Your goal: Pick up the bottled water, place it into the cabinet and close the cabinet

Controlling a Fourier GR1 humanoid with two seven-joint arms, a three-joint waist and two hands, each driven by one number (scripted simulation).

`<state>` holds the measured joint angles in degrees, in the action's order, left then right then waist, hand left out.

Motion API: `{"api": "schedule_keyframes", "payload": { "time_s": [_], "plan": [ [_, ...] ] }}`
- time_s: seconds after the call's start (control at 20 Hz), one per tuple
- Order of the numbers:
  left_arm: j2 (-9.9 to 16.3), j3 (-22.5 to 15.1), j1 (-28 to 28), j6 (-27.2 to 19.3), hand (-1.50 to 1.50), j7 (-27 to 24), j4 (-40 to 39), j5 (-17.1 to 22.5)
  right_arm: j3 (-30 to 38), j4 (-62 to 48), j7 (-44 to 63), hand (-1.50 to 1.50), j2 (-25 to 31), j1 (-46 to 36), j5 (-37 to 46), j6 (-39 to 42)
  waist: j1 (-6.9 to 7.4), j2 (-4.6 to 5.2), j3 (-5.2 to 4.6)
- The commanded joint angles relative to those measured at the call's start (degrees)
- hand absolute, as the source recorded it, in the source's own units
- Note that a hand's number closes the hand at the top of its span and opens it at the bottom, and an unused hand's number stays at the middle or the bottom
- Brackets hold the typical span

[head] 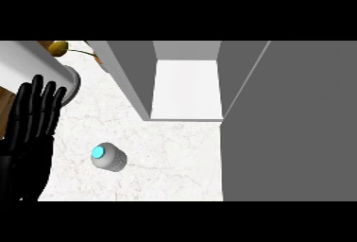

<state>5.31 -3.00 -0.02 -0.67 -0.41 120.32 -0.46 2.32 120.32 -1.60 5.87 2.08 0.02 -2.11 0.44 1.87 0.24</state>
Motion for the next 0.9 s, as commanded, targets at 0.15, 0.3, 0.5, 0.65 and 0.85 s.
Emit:
{"api": "schedule_keyframes", "payload": {
  "time_s": [0.15, 0.3, 0.5, 0.65, 0.85],
  "plan": [
    [3.28, 1.95, 1.92, 6.57, -1.5, -1.07, 0.42, 5.03, -3.05, 5.87, -2.56, -1.5, -1.62, 7.3, -2.61, 3.66, -0.7, -2.0, -0.24],
    [3.16, 0.16, 7.83, 9.04, -1.5, 6.8, -1.27, 11.02, -6.64, 4.89, 9.38, -1.5, -1.81, 7.39, -7.1, 4.87, -0.13, -1.92, -0.29],
    [3.52, -0.17, 12.02, 8.88, -1.5, 11.38, 3.88, 12.74, -8.76, 13.37, 12.93, -1.5, -1.65, 15.13, -8.89, 5.42, -0.58, -2.15, -0.25],
    [2.86, -2.2, 13.54, 7.73, -1.5, 14.51, 9.99, 11.22, -13.52, 18.85, 13.95, -1.5, -3.27, 20.1, -5.9, 4.62, -0.64, -2.08, -0.24],
    [1.91, -2.6, 16.65, 8.08, -1.5, 14.71, 11.47, 10.44, -13.45, 24.09, 18.19, -1.5, -2.29, 22.13, -7.09, 4.81, -0.61, -2.01, -0.25]
  ]
}}
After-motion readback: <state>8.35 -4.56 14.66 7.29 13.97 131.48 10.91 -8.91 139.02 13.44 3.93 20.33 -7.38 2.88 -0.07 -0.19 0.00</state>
